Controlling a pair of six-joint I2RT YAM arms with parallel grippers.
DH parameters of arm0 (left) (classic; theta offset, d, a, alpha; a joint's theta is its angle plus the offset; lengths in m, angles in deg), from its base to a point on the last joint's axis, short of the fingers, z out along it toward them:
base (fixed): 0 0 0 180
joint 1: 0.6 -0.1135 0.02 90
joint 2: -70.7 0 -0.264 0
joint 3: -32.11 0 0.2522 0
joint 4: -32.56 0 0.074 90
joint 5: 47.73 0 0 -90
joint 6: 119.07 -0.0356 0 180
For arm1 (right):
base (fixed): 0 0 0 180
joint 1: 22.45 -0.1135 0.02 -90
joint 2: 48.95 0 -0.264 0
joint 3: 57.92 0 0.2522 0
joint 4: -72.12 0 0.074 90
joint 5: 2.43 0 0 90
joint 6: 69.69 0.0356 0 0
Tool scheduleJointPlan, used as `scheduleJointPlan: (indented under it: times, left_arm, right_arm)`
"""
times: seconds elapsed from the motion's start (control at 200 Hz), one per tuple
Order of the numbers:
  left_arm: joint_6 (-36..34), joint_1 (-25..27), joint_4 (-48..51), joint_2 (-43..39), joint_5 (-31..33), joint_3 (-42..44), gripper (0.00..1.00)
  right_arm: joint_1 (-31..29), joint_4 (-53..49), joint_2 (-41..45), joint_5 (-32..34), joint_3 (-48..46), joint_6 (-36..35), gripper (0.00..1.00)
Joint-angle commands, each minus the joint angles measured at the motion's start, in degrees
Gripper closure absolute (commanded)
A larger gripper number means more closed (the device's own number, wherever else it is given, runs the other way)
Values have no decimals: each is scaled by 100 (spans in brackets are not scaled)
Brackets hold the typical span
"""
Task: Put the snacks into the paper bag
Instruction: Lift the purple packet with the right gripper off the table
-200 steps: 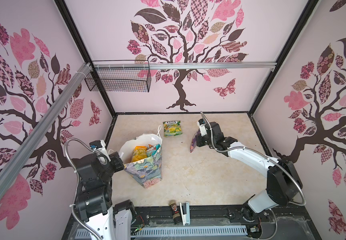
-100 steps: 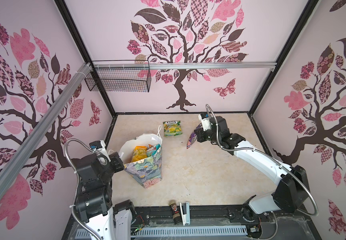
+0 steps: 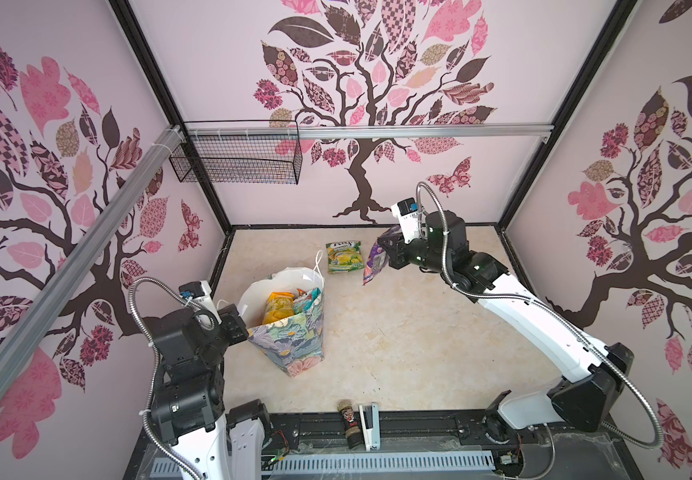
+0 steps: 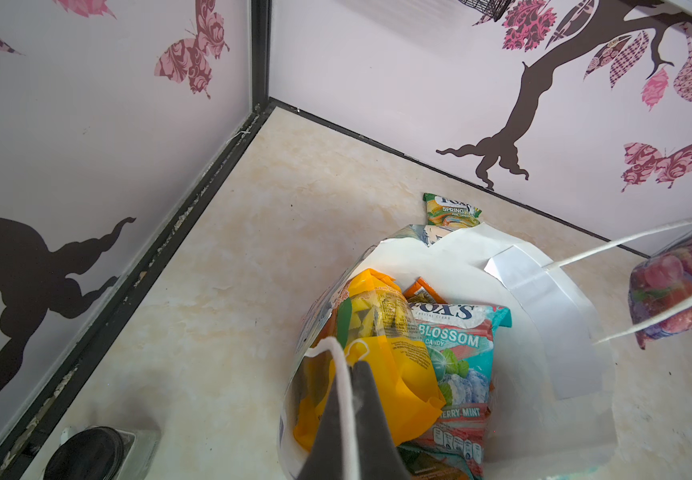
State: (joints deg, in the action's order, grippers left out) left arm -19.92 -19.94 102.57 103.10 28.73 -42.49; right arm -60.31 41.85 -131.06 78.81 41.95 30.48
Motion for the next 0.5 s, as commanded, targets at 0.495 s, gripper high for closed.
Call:
scheduleJointPlan:
  times: [0.495]
  left_arm:
    - [-44, 22, -119, -23, -3, 46, 100]
  right_arm:
    - [-1102, -408, -378, 336, 2322, -424, 100]
